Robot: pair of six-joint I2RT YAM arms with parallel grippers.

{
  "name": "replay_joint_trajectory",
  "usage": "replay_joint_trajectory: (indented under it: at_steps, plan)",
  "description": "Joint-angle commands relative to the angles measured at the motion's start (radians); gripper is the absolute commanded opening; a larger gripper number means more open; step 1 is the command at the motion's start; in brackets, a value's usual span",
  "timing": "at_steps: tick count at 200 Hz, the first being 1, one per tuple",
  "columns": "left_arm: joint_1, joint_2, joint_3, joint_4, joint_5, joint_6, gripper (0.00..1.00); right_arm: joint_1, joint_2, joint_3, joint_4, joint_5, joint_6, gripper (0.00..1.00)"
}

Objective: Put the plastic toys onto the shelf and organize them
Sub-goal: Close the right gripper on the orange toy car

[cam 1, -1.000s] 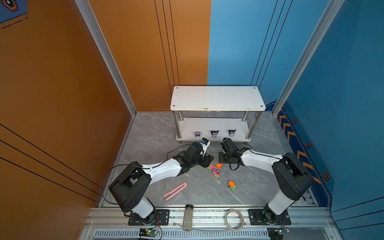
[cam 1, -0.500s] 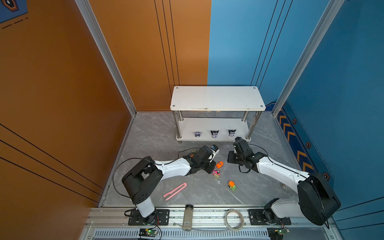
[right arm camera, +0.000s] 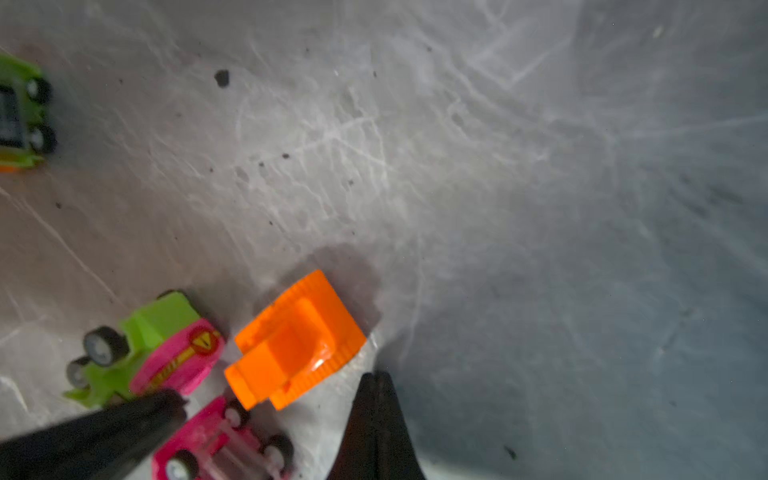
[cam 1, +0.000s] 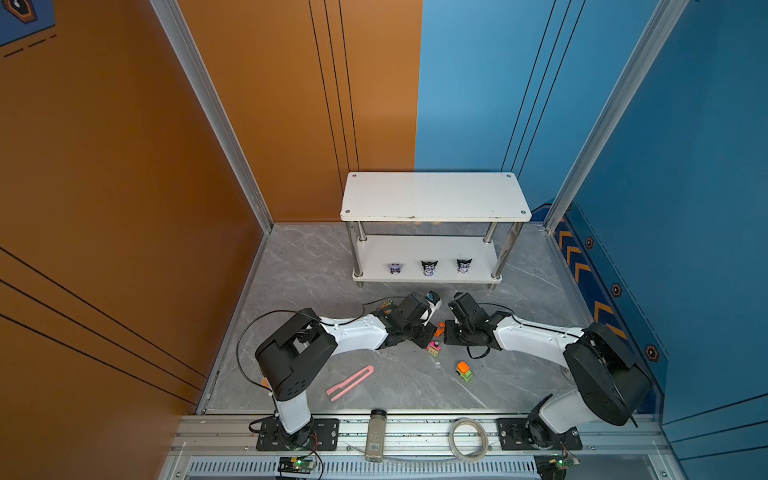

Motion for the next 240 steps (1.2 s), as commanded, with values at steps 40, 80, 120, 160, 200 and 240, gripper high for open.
replay_joint_trajectory:
  at_steps: [40, 80, 120, 160, 200, 240]
  plan:
    - [-0.039, 0.056, 0.027, 0.031, 0.040, -0.044, 0.01, -0.068, 0.092, 0.072, 0.118, -0.092, 0.043, 0.00]
    - [-0.040, 0.056, 0.045, 0.061, 0.063, -0.061, 0.01, -0.098, 0.076, 0.080, 0.103, -0.092, 0.043, 0.00]
    - [-0.002, -0.035, 0.016, 0.067, 0.057, -0.066, 0.03, -0.084, -0.025, 0.078, -0.007, 0.020, 0.010, 0.05]
    - [0.062, -0.142, -0.045, 0.090, 0.024, -0.057, 0.06, -0.009, -0.087, 0.101, -0.087, 0.103, 0.016, 0.33]
    - [0.135, -0.190, -0.099, 0.131, 0.031, -0.070, 0.08, 0.105, -0.009, 0.171, -0.126, 0.185, 0.051, 0.63]
    - [0.184, -0.282, -0.175, 0.137, 0.018, -0.069, 0.11, 0.131, 0.102, 0.205, -0.097, 0.206, 0.113, 0.64]
